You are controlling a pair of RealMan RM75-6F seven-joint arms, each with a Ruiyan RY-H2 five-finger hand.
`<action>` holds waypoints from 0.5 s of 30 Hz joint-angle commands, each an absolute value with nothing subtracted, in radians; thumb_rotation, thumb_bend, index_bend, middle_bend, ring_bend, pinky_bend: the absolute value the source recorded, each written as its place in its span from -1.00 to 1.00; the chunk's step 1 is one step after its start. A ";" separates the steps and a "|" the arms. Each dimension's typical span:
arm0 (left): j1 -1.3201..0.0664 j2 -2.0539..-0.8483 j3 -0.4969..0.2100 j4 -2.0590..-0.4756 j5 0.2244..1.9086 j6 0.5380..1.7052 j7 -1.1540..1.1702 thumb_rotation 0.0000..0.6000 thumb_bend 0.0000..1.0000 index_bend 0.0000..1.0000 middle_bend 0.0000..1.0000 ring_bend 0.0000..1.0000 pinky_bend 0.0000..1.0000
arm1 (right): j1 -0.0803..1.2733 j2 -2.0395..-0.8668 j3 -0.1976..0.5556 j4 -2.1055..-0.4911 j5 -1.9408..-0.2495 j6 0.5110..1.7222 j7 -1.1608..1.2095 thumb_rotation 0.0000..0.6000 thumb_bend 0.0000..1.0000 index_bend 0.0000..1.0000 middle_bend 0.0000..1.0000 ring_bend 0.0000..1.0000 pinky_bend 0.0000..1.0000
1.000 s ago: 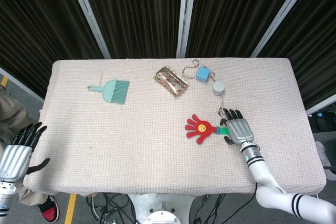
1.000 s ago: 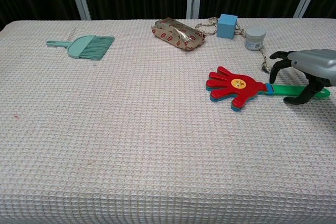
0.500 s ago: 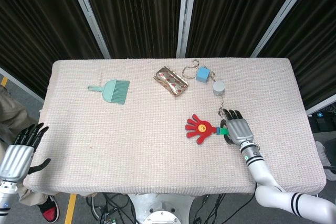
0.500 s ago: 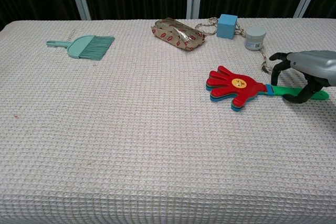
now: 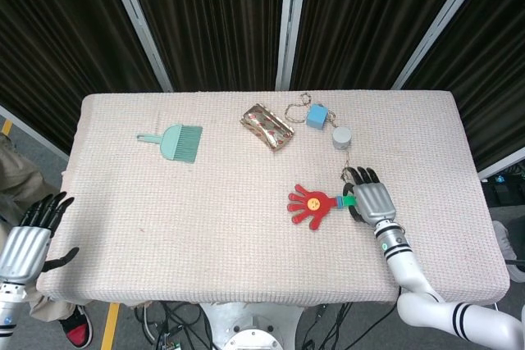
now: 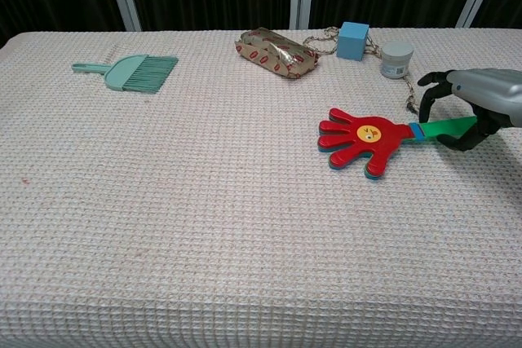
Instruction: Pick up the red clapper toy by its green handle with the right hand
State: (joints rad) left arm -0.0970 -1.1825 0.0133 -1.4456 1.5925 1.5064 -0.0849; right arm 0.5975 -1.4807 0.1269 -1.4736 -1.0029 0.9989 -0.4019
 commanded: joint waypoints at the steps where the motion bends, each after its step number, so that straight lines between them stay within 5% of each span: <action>1: -0.095 -1.185 0.012 -1.442 1.595 1.514 -0.098 1.00 -0.62 -0.84 -0.93 -1.00 -0.77 | 0.580 -1.490 0.135 -1.454 -1.064 1.033 -0.335 1.00 -0.14 0.28 -0.60 -1.00 -1.00; 7: -0.093 -1.192 0.009 -1.432 1.595 1.521 -0.120 1.00 -0.62 -0.84 -0.93 -1.00 -0.77 | 0.563 -1.498 0.139 -1.436 -1.114 1.050 -0.252 1.00 -0.06 0.40 -0.50 -0.99 -0.84; 15: -0.087 -1.203 0.008 -1.417 1.593 1.532 -0.143 1.00 -0.62 -0.84 -0.93 -1.00 -0.77 | 0.546 -1.514 0.150 -1.415 -1.135 1.062 -0.188 1.00 0.06 0.43 -0.32 -0.76 -0.30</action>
